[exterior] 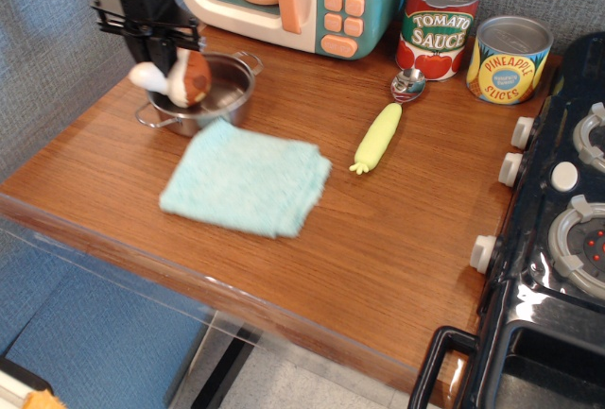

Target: Take mushroom out of the pot and place it in between the pot and the spoon.

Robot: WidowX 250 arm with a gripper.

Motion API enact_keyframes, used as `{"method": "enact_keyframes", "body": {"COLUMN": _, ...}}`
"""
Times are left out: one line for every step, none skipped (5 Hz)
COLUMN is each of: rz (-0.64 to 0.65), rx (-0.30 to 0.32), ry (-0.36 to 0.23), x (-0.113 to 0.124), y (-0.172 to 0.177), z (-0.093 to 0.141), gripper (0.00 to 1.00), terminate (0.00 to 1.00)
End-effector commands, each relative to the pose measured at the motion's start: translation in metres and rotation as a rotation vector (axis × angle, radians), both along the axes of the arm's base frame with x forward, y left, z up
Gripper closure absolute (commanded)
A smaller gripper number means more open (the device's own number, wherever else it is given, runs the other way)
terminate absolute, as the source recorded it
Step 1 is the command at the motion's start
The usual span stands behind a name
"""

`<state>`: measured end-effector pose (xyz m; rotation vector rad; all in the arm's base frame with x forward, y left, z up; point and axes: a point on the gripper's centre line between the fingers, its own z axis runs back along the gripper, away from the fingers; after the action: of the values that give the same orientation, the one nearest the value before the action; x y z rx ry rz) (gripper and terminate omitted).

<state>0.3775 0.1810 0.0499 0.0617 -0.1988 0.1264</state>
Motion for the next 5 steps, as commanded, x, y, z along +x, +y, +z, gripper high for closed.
{"method": "enact_keyframes", "body": {"rz": 0.079, "rx": 0.105, "ry": -0.195, "x": 0.014, "y": -0.027, "z": 0.094, "gripper": 1.0, "terminate": 0.0}}
{"method": "enact_keyframes", "body": {"rz": -0.021, "rx": 0.082, "ry": -0.183, "x": 0.027, "y": -0.063, "z": 0.091, "gripper": 1.0, "terminate": 0.0}}
{"method": "enact_keyframes", "body": {"rz": -0.133, "rx": 0.041, "ry": -0.155, "x": 0.038, "y": -0.105, "z": 0.08, "gripper": 1.0, "terminate": 0.0}}
{"method": "enact_keyframes", "body": {"rz": -0.202, "rx": 0.04, "ry": -0.129, "x": 0.044, "y": -0.137, "z": 0.072, "gripper": 1.0, "terminate": 0.0}}
{"method": "enact_keyframes", "body": {"rz": -0.193, "rx": 0.029, "ry": -0.123, "x": 0.046, "y": -0.143, "z": 0.071, "gripper": 0.0, "terminate": 0.0}}
